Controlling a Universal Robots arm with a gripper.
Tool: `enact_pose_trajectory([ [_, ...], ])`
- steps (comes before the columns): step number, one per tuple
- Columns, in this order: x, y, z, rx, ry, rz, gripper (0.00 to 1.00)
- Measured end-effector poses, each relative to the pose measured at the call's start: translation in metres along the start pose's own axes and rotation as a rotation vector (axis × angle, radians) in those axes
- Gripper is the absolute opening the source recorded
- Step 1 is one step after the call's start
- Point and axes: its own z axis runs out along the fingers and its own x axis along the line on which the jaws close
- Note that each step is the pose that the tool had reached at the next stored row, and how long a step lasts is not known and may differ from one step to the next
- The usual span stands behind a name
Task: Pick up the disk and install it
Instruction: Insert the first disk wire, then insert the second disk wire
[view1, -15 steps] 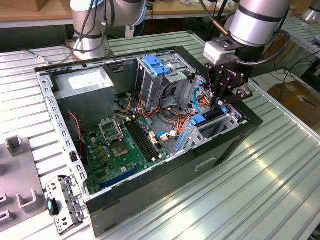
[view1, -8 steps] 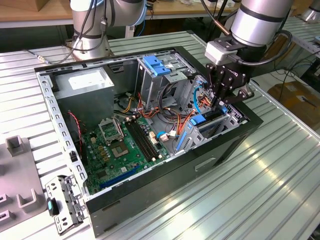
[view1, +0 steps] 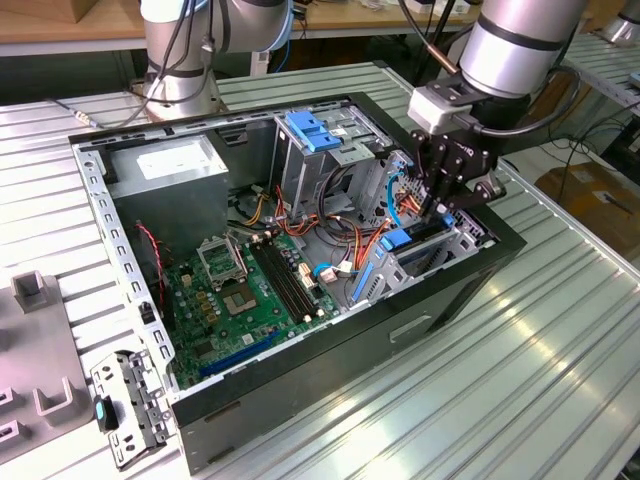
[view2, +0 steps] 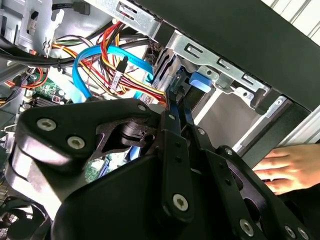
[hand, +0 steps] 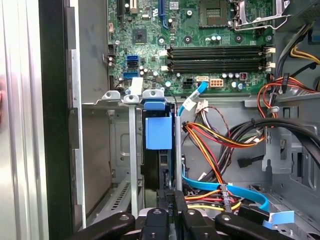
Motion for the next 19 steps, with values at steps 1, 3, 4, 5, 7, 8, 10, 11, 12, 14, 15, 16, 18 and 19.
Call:
enact_pose_trajectory([
  [1, 0.0000, 0.0000, 0.0012, 0.0000, -0.0017, 0.000, 0.17],
  [3, 0.0000, 0.0000, 0.0025, -0.0001, -0.0030, 0.000, 0.17],
  [4, -0.0001, 0.0000, 0.0030, -0.0001, -0.0037, 0.000, 0.17],
  [5, -0.0001, 0.0000, 0.0026, -0.0001, -0.0052, 0.000, 0.18],
  [7, 0.0002, -0.0001, -0.0035, -0.0001, -0.0043, 0.000, 0.24],
  [8, 0.0005, -0.0002, -0.0085, 0.0001, -0.0043, 0.000, 0.24],
  [10, 0.0005, -0.0002, -0.0089, 0.0002, -0.0042, 0.000, 0.16],
  [11, 0.0005, -0.0002, -0.0090, 0.0002, -0.0042, 0.000, 0.16],
  [12, 0.0005, -0.0002, -0.0092, 0.0002, -0.0042, 0.000, 0.11],
  [14, 0.0005, -0.0002, -0.0092, 0.0002, -0.0043, 0.000, 0.11],
  [15, 0.0005, -0.0002, -0.0094, 0.0002, -0.0042, 0.000, 0.11],
  [16, 0.0005, -0.0002, -0.0094, 0.0002, -0.0042, 0.000, 0.11],
  [18, 0.0005, -0.0002, -0.0096, 0.0002, -0.0043, 0.000, 0.11],
  [19, 0.0006, -0.0003, -0.0100, 0.0002, -0.0043, 0.000, 0.11],
])
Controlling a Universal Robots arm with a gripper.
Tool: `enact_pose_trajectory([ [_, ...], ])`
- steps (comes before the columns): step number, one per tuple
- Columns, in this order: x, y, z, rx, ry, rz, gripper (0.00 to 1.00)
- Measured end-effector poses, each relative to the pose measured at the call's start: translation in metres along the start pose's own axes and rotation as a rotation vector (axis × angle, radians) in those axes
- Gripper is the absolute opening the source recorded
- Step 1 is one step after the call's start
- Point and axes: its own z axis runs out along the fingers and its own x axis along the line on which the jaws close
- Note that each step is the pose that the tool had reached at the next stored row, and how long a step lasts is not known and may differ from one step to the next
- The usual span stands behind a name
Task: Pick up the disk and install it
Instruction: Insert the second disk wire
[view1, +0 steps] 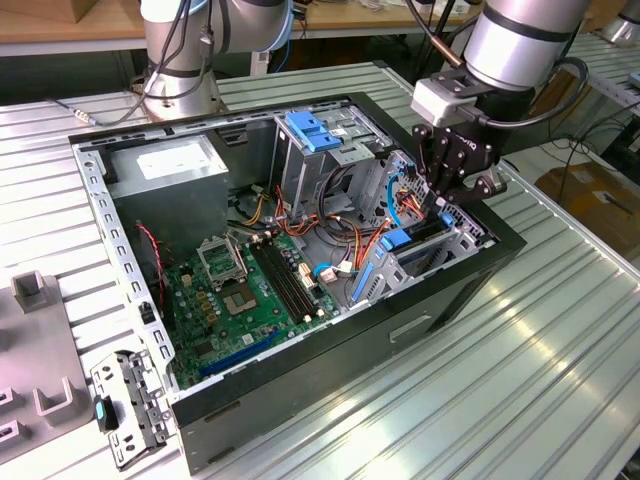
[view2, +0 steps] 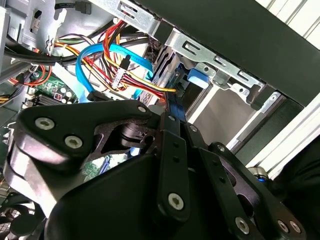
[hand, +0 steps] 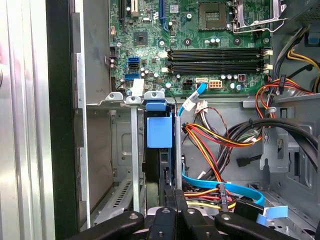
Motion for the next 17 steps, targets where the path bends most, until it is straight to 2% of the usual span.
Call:
enact_pose_trajectory([
  [9, 0.0000, 0.0002, -0.0004, 0.0000, 0.0001, 0.000, 0.11],
  [14, 0.0002, 0.0060, -0.0004, 0.0000, 0.0001, 0.000, 0.11],
  [16, 0.0003, 0.0060, -0.0027, 0.0000, 0.0003, 0.000, 0.11],
  [17, 0.0004, 0.0060, -0.0061, 0.0000, 0.0000, 0.000, 0.11],
])
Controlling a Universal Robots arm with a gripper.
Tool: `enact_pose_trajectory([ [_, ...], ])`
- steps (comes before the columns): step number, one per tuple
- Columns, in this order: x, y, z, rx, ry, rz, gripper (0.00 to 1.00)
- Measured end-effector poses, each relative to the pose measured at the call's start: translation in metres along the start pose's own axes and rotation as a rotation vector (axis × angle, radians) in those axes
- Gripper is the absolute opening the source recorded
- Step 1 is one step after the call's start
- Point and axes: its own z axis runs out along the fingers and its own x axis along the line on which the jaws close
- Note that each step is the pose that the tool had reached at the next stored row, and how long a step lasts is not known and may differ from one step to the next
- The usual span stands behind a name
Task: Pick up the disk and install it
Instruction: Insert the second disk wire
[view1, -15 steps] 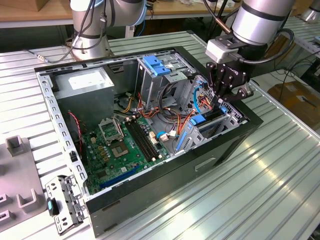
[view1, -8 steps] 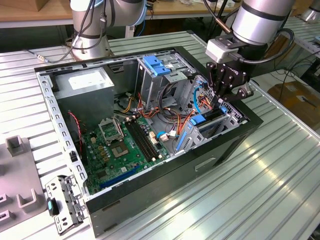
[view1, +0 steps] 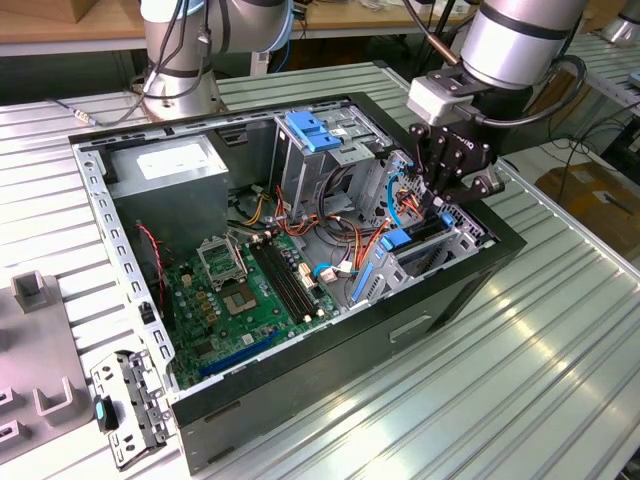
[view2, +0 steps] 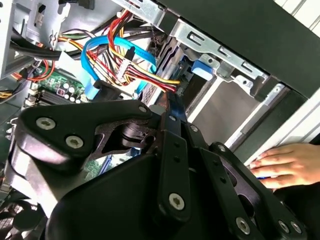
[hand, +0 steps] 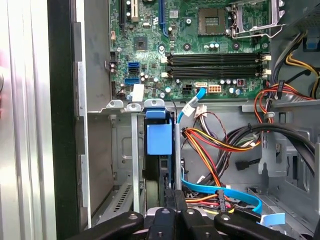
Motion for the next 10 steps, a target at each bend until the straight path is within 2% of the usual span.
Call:
enact_pose_trajectory([
  [3, 0.0003, -0.0003, -0.0134, 0.0000, 0.0001, 0.000, 0.11],
  [5, 0.0002, -0.0004, -0.0195, 0.0000, 0.0001, 0.000, 0.11],
  [8, 0.0003, 0.0008, -0.0207, -0.0001, 0.0001, 0.000, 0.11],
  [10, 0.0005, 0.0056, -0.0207, -0.0001, 0.0000, 0.000, 0.11],
])
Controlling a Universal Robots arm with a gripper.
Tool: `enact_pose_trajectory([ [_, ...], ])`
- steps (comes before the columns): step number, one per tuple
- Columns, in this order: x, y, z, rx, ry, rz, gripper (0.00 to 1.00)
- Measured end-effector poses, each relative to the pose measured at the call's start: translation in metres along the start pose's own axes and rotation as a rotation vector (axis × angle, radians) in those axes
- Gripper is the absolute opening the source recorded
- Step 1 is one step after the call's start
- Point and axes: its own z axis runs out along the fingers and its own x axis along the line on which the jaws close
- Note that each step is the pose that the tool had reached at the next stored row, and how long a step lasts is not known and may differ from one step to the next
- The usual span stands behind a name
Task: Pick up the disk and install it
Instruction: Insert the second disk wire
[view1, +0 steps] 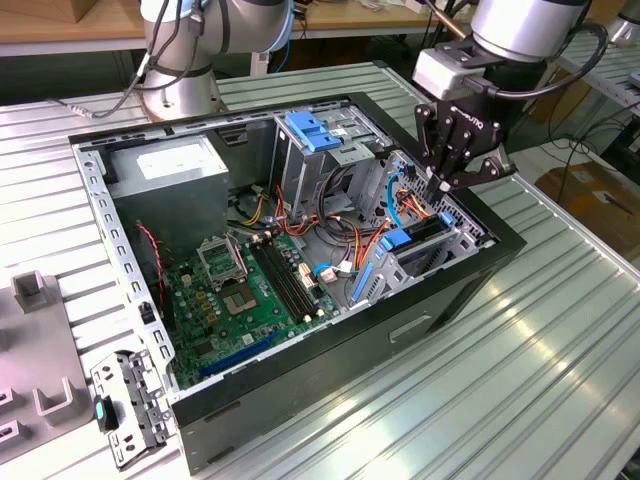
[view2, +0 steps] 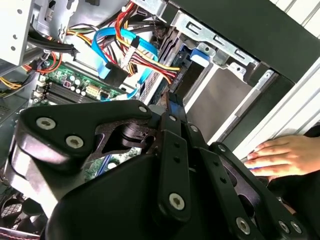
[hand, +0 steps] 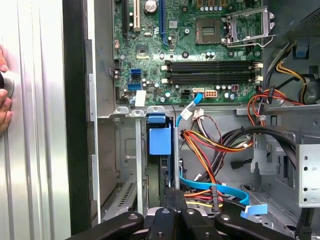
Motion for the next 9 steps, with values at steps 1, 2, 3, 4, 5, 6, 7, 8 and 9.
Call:
enact_pose_trajectory([
  [1, -0.0003, 0.0005, 0.0000, 0.0000, 0.0006, 0.000, 0.11],
  [2, -0.0011, 0.0006, -0.0002, 0.0002, 0.0030, 0.000, 0.11],
  [3, -0.0026, 0.0007, -0.0003, 0.0002, 0.0063, 0.000, 0.11],
  [4, -0.0087, 0.0010, -0.0006, 0.0006, 0.0149, 0.000, 0.11],
  [5, -0.0131, 0.0011, -0.0009, 0.0008, 0.0205, 0.000, 0.11],
  [6, -0.0191, 0.0013, -0.0011, 0.0011, 0.0277, -0.001, 0.11],
  [7, -0.0244, 0.0015, -0.0017, 0.0013, 0.0346, -0.001, 0.11],
  [8, -0.0308, 0.0016, -0.0046, 0.0018, 0.0464, -0.001, 0.11],
  [9, -0.0349, 0.0018, -0.0074, 0.0021, 0.0551, -0.001, 0.11],
])
